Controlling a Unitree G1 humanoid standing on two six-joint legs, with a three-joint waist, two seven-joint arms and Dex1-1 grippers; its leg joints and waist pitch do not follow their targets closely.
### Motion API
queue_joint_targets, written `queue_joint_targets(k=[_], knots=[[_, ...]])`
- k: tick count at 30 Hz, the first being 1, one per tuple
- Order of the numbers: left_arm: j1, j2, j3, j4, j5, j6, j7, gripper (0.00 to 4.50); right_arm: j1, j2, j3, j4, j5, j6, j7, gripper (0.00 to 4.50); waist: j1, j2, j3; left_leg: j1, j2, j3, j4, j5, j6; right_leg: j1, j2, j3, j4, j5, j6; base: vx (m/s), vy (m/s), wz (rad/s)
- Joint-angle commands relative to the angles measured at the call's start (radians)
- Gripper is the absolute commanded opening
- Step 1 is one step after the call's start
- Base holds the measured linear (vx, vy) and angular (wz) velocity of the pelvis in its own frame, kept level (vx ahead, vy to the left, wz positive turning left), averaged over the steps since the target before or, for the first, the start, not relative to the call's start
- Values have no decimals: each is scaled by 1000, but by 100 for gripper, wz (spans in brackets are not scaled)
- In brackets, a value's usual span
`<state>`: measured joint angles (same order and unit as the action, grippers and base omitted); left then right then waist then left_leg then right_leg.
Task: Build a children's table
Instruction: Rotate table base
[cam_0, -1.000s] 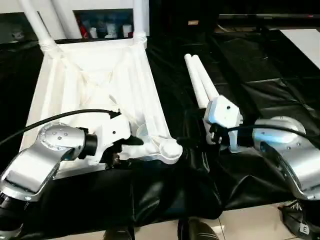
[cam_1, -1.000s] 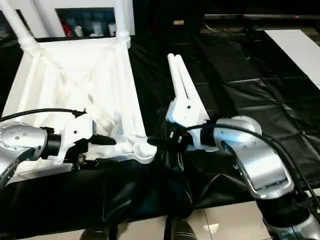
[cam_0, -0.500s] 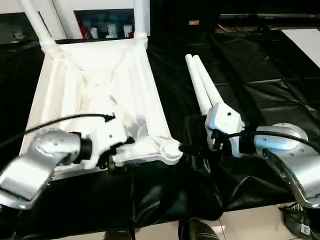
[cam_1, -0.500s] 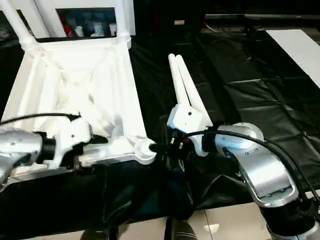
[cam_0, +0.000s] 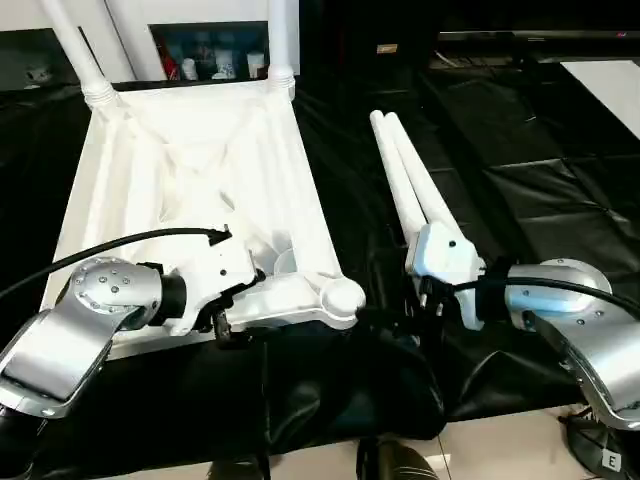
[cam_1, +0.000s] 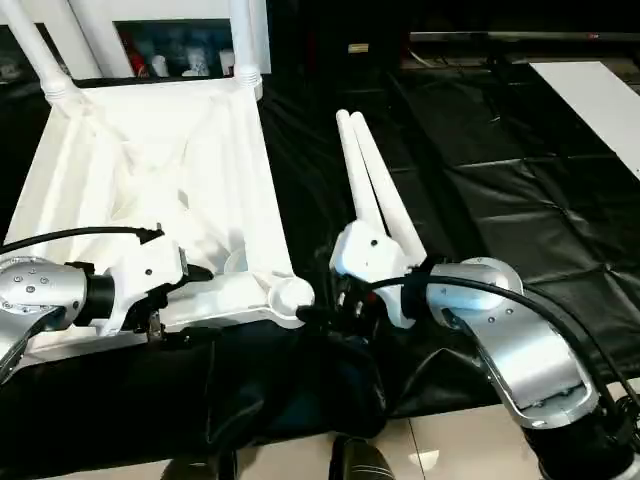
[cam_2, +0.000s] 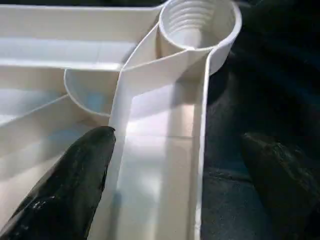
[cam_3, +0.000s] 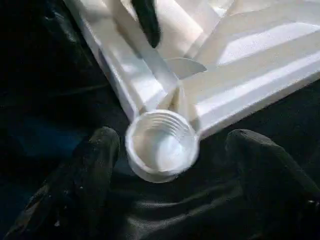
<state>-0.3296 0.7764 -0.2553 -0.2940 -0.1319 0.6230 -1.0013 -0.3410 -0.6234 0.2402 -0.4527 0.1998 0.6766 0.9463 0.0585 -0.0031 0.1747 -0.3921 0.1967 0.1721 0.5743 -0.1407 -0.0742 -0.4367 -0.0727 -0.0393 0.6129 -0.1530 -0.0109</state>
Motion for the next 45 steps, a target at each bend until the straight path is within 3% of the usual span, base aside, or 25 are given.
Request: queue_joint_targets(k=[1,12,20,29,37,41,45], knots=[[-10,-3,-18,15,14,-12,7,445,10,-12,7,-40,25,15,22,380,3,16,-84,25,16,-6,-62,-304,0,52,-42,38,-82,-358,-163,0,0,0],[-46,-35,-31,103,38,-44,26,445,21,-34,17,-66,52,20,39,380,2,15,-83,24,15,-8,-63,-308,-1,51,-45,39,-86,-380,-158,0,0,0],[-47,-3,-86,135,41,-38,-55,445,21,-45,23,-68,55,21,42,380,2,17,-83,25,17,-9,-64,-303,0,52,-45,39,-82,-345,-172,0,0,0],[-91,-55,-51,207,63,-23,28,430,16,-49,29,-62,53,16,36,380,4,17,-85,24,16,-7,-61,-289,1,55,-46,40,-79,-315,-188,0,0,0],[-83,-56,-23,220,73,15,68,383,14,-50,30,-56,51,12,32,380,1,13,-77,25,15,-10,-66,-338,-5,50,-48,37,-92,-447,-144,0,0,0],[-73,-59,3,245,90,-5,117,354,12,-47,27,-47,45,10,20,380,-5,8,-77,21,13,-13,-67,-338,-4,51,-48,35,-96,-478,-123,0,0,0],[-66,-42,31,279,113,8,168,339,0,-43,27,-26,32,5,6,380,-19,4,-77,9,7,-16,-67,-314,-1,58,-47,32,-94,-479,-110,0,0,0]])
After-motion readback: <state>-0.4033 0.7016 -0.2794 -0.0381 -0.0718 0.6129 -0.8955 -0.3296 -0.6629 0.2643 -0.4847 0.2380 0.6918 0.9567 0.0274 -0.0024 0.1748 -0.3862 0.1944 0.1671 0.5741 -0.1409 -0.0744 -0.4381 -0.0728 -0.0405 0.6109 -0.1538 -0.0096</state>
